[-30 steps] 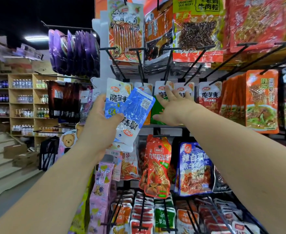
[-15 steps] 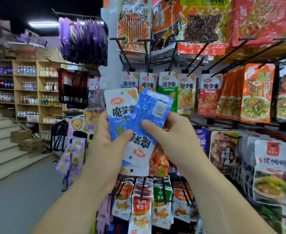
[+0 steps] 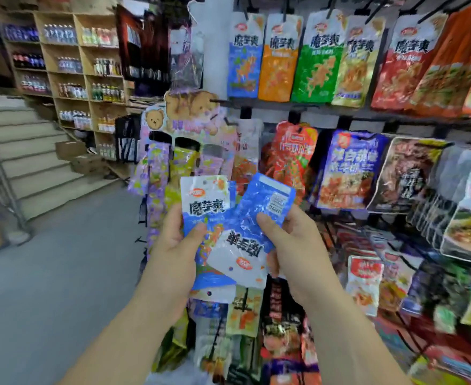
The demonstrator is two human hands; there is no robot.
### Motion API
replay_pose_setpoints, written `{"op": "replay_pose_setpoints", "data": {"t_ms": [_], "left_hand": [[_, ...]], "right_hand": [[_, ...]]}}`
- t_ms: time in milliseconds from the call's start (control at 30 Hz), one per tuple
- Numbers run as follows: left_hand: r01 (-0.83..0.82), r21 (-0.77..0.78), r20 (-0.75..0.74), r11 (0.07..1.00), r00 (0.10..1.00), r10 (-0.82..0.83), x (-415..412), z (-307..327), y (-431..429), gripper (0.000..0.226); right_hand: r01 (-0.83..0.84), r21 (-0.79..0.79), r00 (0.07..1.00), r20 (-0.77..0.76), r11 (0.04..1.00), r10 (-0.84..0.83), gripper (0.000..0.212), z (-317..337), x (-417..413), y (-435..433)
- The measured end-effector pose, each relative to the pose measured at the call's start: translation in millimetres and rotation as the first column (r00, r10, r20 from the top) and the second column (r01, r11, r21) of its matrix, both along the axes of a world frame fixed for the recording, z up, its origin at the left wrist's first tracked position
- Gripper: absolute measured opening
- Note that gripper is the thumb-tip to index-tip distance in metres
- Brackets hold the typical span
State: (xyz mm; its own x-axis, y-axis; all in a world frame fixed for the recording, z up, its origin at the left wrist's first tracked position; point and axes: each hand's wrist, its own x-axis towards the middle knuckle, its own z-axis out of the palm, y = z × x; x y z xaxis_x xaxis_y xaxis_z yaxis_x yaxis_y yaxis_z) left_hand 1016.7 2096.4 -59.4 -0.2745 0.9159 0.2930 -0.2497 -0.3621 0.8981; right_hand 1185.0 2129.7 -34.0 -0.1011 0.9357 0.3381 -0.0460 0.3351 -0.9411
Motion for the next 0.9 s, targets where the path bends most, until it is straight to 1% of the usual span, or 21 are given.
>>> {"op": "replay_pose_setpoints", "data": {"t_ms": [67, 100, 133, 200, 267, 367, 433, 467, 500, 567, 600, 633, 667, 700, 733, 767, 833, 867, 900], "left_hand": [[-0.073, -0.057, -0.024, 0.996, 0.997, 0.071, -6.5, -16.1, -4.2, 0.034], [-0.102, -0.081, -0.030, 0.992, 0.995, 0.099, -9.5, -23.3, -5.9, 0.033], [-0.127, -0.104, -0.025, 0.986, 0.992, 0.125, -12.4, -29.7, -7.9, 0.032], [-0.154, -0.153, -0.001, 0.976, 0.988, 0.155, -15.7, -38.2, -11.7, 0.032], [-0.152, -0.187, 0.019, 0.971, 0.987, 0.158, -14.7, -43.4, -14.4, 0.031], [-0.122, -0.209, 0.061, 0.970, 0.989, 0.137, -7.1, -44.7, -18.0, 0.031], [-0.116, -0.212, 0.078, 0.970, 0.988, 0.135, -2.3, -43.9, -20.4, 0.032], [-0.113, -0.216, 0.080, 0.970, 0.988, 0.133, 0.0, -43.2, -22.5, 0.032], [-0.109, -0.218, 0.080, 0.970, 0.988, 0.129, 2.7, -42.9, -24.1, 0.031], [-0.102, -0.203, 0.065, 0.974, 0.991, 0.117, 10.3, -43.5, -27.2, 0.030], [-0.105, -0.184, 0.042, 0.977, 0.993, 0.114, 15.3, -44.2, -28.0, 0.031], [-0.111, -0.160, 0.014, 0.981, 0.993, 0.115, 21.5, -45.3, -28.6, 0.032], [-0.117, -0.135, -0.011, 0.984, 0.993, 0.116, 28.5, -45.5, -29.2, 0.034], [-0.125, -0.113, -0.027, 0.986, 0.992, 0.122, 35.6, -45.2, -29.7, 0.035], [-0.138, -0.093, -0.036, 0.986, 0.990, 0.135, 41.9, -44.3, -29.6, 0.036], [-0.155, -0.074, -0.043, 0.985, 0.987, 0.152, 47.1, -42.9, -29.3, 0.036], [-0.193, -0.033, -0.061, 0.981, 0.980, 0.191, 53.4, -38.1, -28.9, 0.035], [-0.210, -0.013, -0.064, 0.978, 0.976, 0.208, 54.6, -34.9, -29.3, 0.034], [-0.224, 0.005, -0.061, 0.975, 0.973, 0.224, 54.7, -30.7, -29.7, 0.033]], "right_hand": [[-0.012, -0.008, 0.998, -0.054, 1.000, 0.012, 0.018, -7.7, 1.6, -3.6], [-0.001, 0.013, 0.998, -0.059, 1.000, 0.002, 0.023, -12.4, 2.2, -4.2], [0.017, 0.064, 0.999, -0.031, 0.998, -0.015, 0.027, -17.4, 3.1, -5.3], [0.036, 0.234, 0.994, 0.094, 0.971, -0.060, 0.028, -28.6, 4.8, -7.8], [0.001, 0.362, 0.976, 0.203, 0.932, -0.080, 0.027, -45.1, 3.8, -8.2], [-0.104, 0.460, 0.904, 0.413, 0.882, -0.109, 0.039, -68.8, -2.5, -7.5], [-0.189, 0.460, 0.867, 0.493, 0.868, -0.073, 0.044, -81.3, -2.0, -7.6], [-0.216, 0.431, 0.871, 0.491, 0.876, -0.027, 0.049, -85.6, -0.3, -8.1], [-0.230, 0.382, 0.891, 0.453, 0.895, 0.036, 0.051, -87.6, 2.1, -9.1], [-0.224, 0.283, 0.941, 0.311, 0.932, 0.132, 0.045, -82.3, 4.0, -11.7], [-0.192, 0.267, 0.963, 0.237, 0.944, 0.129, 0.036, -78.6, 3.7, -12.8], [-0.125, 0.287, 0.981, 0.180, 0.950, 0.075, 0.028, -75.3, 2.3, -13.0], [-0.034, 0.318, 0.988, 0.154, 0.947, -0.016, 0.024, -73.1, 1.9, -11.9], [0.035, 0.326, 0.988, 0.128, 0.945, -0.081, 0.027, -71.7, 2.0, -9.6], [0.065, 0.294, 0.991, 0.093, 0.954, -0.097, 0.035, -69.4, 2.2, -7.2], [0.047, 0.223, 0.997, 0.044, 0.974, -0.058, 0.047, -66.0, 2.4, -5.1], [-0.061, 0.079, 0.998, -0.026, 0.995, 0.064, 0.072, -57.8, 5.7, 1.1], [-0.119, 0.042, 0.992, -0.035, 0.992, 0.121, 0.081, -53.6, 6.9, 4.8], [-0.165, 0.024, 0.986, -0.034, 0.986, 0.166, 0.083, -48.2, 8.2, 7.5]]}}
